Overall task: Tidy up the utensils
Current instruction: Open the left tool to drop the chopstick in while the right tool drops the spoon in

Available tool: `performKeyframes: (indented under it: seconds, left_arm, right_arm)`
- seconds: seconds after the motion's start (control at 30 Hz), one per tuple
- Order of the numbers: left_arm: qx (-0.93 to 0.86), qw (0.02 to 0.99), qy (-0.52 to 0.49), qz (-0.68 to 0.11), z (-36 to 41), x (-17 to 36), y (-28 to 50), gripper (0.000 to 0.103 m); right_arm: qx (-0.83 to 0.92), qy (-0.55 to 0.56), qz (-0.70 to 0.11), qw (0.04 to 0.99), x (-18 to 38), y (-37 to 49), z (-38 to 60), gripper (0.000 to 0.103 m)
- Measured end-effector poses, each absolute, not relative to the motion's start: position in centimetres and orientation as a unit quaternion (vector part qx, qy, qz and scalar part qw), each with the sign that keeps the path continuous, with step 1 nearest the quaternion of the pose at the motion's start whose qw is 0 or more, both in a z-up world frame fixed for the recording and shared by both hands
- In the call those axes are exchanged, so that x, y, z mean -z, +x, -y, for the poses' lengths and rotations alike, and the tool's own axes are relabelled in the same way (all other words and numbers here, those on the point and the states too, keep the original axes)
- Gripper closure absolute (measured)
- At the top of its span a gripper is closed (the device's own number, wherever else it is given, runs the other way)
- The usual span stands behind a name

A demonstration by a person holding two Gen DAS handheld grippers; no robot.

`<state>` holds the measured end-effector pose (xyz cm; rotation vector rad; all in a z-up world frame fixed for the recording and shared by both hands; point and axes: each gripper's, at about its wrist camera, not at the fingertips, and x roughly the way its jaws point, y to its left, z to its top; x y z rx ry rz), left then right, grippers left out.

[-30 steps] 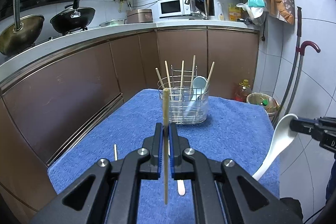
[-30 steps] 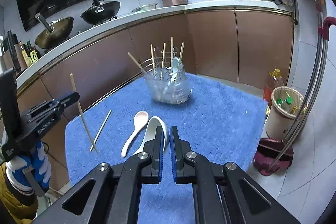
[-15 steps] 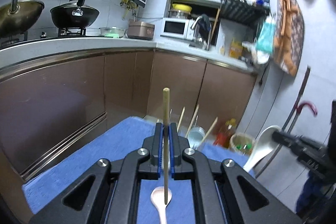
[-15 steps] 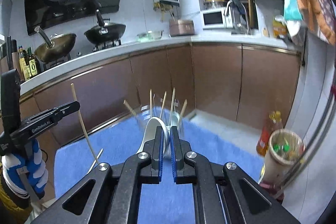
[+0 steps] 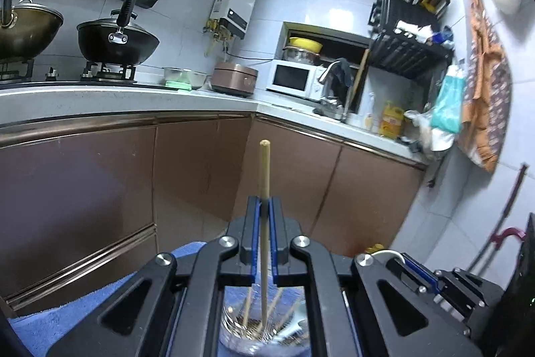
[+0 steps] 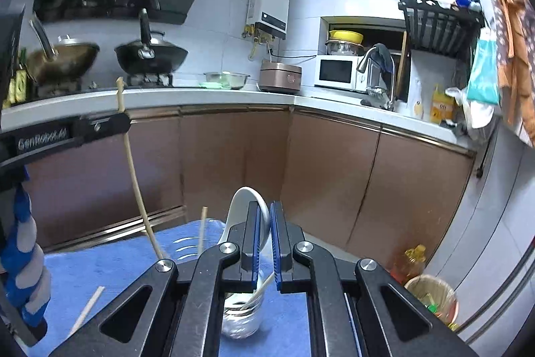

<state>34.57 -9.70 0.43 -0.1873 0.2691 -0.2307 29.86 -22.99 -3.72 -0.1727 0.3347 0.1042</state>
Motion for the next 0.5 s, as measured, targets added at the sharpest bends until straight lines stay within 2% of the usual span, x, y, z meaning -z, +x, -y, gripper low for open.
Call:
performKeyframes:
  seconds: [0.33, 0.37, 0.4, 0.47, 0.5]
  left_arm:
    - [0.091, 0.974, -0.087, -0.189, 11.8, 6.6, 39.3, 0.095]
    - [0.091, 0.973, -0.086, -0.196, 11.8, 7.1, 39.4, 0.09]
    - [0.092, 0.972, -0.088, -0.199, 11.8, 7.4, 39.4, 0.08]
    - [0.099, 0.97, -0.098, -0.2, 11.5, 7.6, 39.2, 0.071]
    - [0.098, 0.97, -0.1, -0.199, 11.3, 7.5, 38.9, 0.07]
  right_arm:
    - [-0.045, -0.124, -0.203, 0.97, 9.5, 33.5, 21.6, 0.096]
    - [-0.049, -0.123, -0.208, 0.969, 10.0, 33.6, 21.6, 0.095]
    - [-0.05, -0.121, -0.211, 0.969, 10.2, 33.6, 21.7, 0.095]
    - [-0.052, -0.113, -0.211, 0.969, 10.4, 33.3, 22.1, 0.09]
    - [-0.05, -0.11, -0.208, 0.971, 10.3, 33.0, 22.3, 0.087]
